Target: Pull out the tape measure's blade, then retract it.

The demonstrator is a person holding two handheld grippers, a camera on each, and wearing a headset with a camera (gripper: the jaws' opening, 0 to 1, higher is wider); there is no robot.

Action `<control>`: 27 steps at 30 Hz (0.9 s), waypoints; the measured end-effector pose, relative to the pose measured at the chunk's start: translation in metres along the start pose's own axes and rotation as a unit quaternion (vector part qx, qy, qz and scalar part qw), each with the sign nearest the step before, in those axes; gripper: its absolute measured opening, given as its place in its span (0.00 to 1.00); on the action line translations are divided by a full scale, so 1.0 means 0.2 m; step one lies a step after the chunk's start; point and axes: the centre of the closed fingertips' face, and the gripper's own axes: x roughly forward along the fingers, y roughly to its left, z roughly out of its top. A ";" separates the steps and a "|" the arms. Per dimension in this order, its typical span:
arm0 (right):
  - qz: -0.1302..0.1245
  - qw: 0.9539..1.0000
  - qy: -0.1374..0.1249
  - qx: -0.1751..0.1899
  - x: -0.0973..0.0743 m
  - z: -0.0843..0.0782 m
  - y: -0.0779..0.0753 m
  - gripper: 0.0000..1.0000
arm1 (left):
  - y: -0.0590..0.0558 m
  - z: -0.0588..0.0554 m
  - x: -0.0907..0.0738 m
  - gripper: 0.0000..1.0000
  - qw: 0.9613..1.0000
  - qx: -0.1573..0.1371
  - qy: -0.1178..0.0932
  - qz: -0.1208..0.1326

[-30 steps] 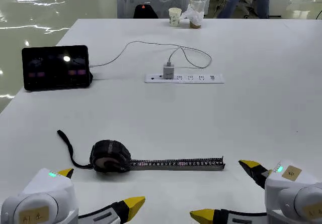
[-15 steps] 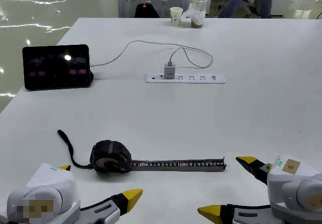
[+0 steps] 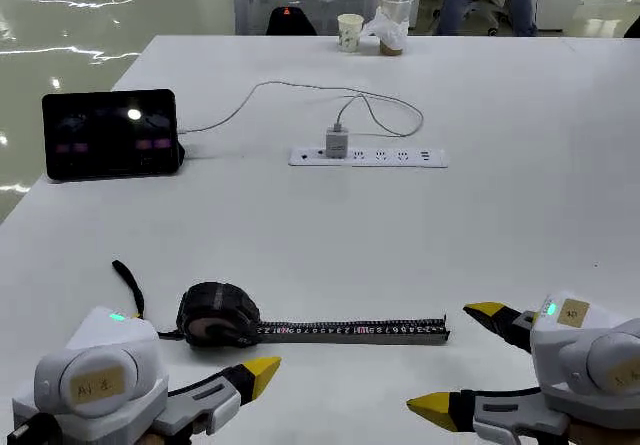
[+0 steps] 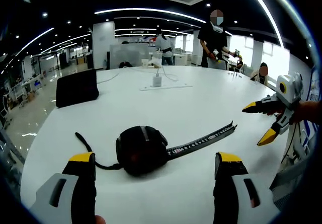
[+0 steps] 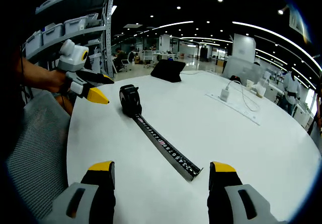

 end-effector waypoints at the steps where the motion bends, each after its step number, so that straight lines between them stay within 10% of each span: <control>1: 0.001 1.000 0.001 -0.004 0.00 0.00 -0.01 0.75 | 0.00 0.00 0.01 0.96 1.000 -0.001 0.000 0.001; 27: 0.054 0.994 0.057 -0.069 0.09 -0.11 -0.15 0.52 | 0.06 -0.01 0.16 0.81 0.999 -0.025 0.025 0.031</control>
